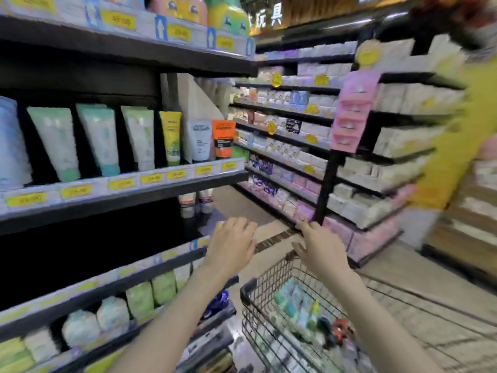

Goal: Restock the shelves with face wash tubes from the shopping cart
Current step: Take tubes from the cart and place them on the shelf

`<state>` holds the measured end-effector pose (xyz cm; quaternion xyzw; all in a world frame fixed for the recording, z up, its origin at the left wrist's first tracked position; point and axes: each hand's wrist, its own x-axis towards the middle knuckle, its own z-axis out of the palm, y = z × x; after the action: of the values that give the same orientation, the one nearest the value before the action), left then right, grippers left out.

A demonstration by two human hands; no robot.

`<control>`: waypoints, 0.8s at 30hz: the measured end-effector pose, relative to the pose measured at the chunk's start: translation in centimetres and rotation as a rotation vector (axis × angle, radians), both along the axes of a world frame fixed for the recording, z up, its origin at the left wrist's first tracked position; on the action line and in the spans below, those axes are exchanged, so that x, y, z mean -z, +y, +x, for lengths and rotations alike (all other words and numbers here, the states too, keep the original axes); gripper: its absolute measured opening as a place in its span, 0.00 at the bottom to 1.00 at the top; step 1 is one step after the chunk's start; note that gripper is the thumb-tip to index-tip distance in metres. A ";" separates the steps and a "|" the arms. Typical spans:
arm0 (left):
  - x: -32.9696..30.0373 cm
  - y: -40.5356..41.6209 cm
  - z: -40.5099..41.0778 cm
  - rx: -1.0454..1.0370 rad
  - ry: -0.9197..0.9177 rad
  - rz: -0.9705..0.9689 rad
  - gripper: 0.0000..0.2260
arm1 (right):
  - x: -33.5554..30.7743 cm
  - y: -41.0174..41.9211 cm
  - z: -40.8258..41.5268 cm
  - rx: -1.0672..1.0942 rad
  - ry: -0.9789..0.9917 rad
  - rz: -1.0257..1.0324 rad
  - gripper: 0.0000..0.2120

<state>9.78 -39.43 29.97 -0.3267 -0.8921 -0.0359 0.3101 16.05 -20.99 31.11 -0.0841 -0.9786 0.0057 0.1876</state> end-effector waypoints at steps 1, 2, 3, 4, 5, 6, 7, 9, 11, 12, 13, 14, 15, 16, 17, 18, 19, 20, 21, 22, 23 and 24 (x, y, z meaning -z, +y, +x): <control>0.6 1.8 0.5 0.035 -0.025 -0.008 0.14 | 0.8 1.8 1.0 0.035 -0.018 -0.009 0.19; 1.4 3.5 1.0 0.070 -0.056 -0.012 0.15 | 1.5 3.5 2.1 0.070 -0.037 -0.016 0.19; 2.2 5.1 1.4 0.101 -0.096 -0.019 0.15 | 2.2 5.0 3.1 0.104 -0.063 -0.024 0.19; 2.9 6.5 1.9 0.122 -0.135 -0.026 0.15 | 3.0 6.4 4.1 0.133 -0.087 -0.032 0.19; 3.6 7.8 2.3 0.143 -0.192 -0.034 0.14 | 3.7 7.6 4.9 0.158 -0.111 -0.036 0.19; 4.3 9.0 2.7 0.167 -0.261 -0.040 0.14 | 4.4 8.6 5.7 0.182 -0.129 -0.041 0.18; 5.0 10.2 2.9 0.180 -0.318 -0.070 0.14 | 5.1 9.5 6.4 0.205 -0.146 -0.056 0.18; 6.8 12.4 2.7 0.212 -0.329 -0.129 0.16 | 6.6 11.2 7.2 0.247 -0.180 -0.096 0.17; 8.4 14.2 2.2 0.243 -0.357 -0.156 0.16 | 8.2 12.6 7.6 0.303 -0.219 -0.133 0.17; 9.2 14.9 1.8 0.258 -0.378 -0.171 0.17 | 9.0 13.3 7.7 0.327 -0.235 -0.154 0.18; 10.0 15.7 1.4 0.271 -0.398 -0.187 0.17 | 9.8 13.9 7.6 0.348 -0.248 -0.165 0.18; 10.7 16.3 0.9 0.281 -0.415 -0.207 0.17 | 10.6 14.3 7.4 0.367 -0.267 -0.173 0.17; 11.4 16.9 0.3 0.288 -0.429 -0.225 0.18 | 11.3 14.8 7.1 0.385 -0.286 -0.190 0.16; 12.1 17.4 -0.4 0.295 -0.447 -0.233 0.18 | 12.1 15.1 6.7 0.407 -0.298 -0.211 0.16; 12.8 17.9 -1.2 0.302 -0.472 -0.239 0.18 | 12.9 15.4 6.1 0.430 -0.304 -0.239 0.15; 13.5 18.4 -2.2 0.308 -0.505 -0.250 0.17 | 13.5 15.6 5.5 0.455 -0.312 -0.270 0.14; 14.1 18.8 -3.2 0.311 -0.535 -0.256 0.17 | 14.2 15.7 4.7 0.472 -0.323 -0.298 0.14; 14.6 19.3 -4.2 0.313 -0.561 -0.266 0.17 | 15.0 15.9 3.9 0.486 -0.339 -0.323 0.14; 15.1 19.6 -5.3 0.314 -0.574 -0.278 0.17 | 15.7 16.1 3.0 0.502 -0.350 -0.348 0.14; 15.7 20.0 -6.4 0.313 -0.584 -0.300 0.17 | 16.4 16.2 2.1 0.522 -0.360 -0.370 0.14; 16.3 20.4 -7.4 0.305 -0.591 -0.329 0.17 | 17.0 16.3 1.2 0.538 -0.363 -0.387 0.14; 17.0 20.6 -8.5 0.286 -0.604 -0.367 0.17 | 17.6 16.4 0.4 0.546 -0.365 -0.400 0.14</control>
<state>1.26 -18.80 13.01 -0.4726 -0.8803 -0.0130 -0.0389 16.45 -4.55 13.48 -0.3764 -0.9170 0.1313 -0.0153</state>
